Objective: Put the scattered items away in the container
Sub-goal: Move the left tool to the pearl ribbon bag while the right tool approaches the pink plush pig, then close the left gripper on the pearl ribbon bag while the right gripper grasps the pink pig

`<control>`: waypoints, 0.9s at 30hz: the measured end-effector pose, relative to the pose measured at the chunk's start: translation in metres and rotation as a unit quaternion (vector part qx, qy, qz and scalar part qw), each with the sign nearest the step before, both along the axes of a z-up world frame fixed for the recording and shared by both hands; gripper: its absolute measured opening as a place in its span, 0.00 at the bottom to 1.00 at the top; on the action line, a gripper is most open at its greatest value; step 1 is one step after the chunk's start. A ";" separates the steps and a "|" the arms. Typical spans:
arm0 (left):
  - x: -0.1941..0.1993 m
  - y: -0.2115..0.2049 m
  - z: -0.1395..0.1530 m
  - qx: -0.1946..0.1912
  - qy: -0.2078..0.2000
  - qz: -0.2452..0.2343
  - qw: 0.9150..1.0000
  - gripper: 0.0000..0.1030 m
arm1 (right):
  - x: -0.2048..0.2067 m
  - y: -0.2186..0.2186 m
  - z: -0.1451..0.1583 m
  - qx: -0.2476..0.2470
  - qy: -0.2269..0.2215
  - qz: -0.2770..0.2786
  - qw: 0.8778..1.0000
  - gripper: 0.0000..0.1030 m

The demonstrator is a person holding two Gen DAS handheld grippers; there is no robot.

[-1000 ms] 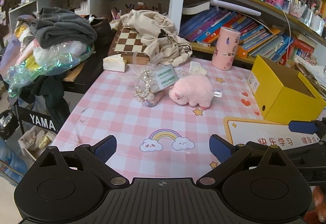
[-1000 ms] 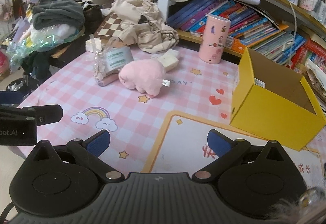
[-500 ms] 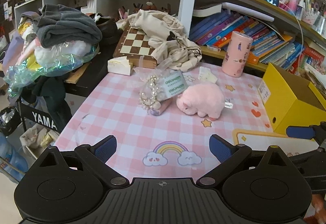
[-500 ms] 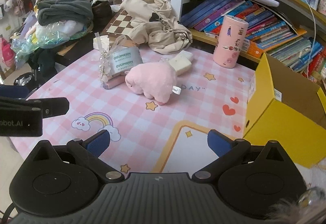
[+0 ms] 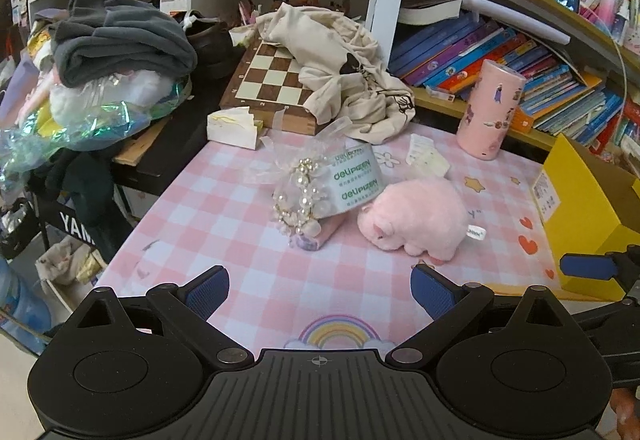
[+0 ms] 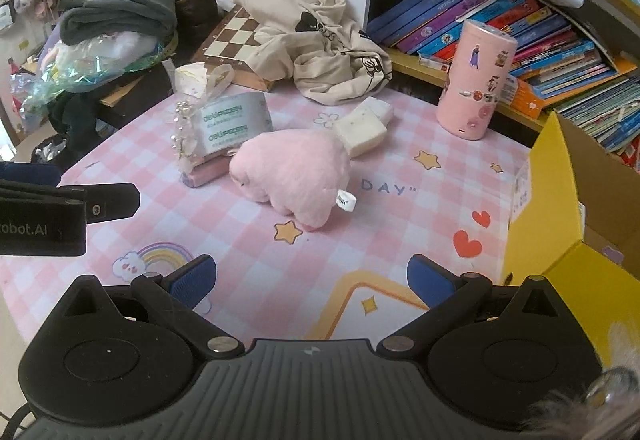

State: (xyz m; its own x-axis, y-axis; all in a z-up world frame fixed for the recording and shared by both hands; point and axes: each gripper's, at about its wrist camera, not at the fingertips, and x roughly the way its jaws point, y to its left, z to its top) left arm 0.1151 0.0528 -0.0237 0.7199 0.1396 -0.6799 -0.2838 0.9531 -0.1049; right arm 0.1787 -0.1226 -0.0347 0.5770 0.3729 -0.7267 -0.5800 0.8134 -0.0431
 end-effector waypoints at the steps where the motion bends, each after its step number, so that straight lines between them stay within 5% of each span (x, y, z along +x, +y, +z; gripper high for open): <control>1: 0.004 0.001 -0.001 0.000 -0.001 -0.001 1.000 0.96 | 0.005 0.001 -0.001 -0.001 0.000 0.002 1.000 1.00; 16: 0.059 0.016 -0.011 0.001 -0.010 0.004 1.000 0.93 | 0.067 0.037 -0.011 -0.006 -0.015 0.051 0.999 1.00; 27: 0.086 0.031 -0.027 -0.010 0.006 0.009 1.000 0.72 | 0.094 0.051 -0.023 0.000 0.003 0.067 0.998 0.97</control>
State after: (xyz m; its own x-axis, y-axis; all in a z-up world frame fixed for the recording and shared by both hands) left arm 0.2009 0.0836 -0.0507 0.7090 0.1399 -0.6911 -0.3031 0.9454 -0.1195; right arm 0.2730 -0.0712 -0.0580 0.5169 0.4463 -0.7305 -0.6845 0.7280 -0.0395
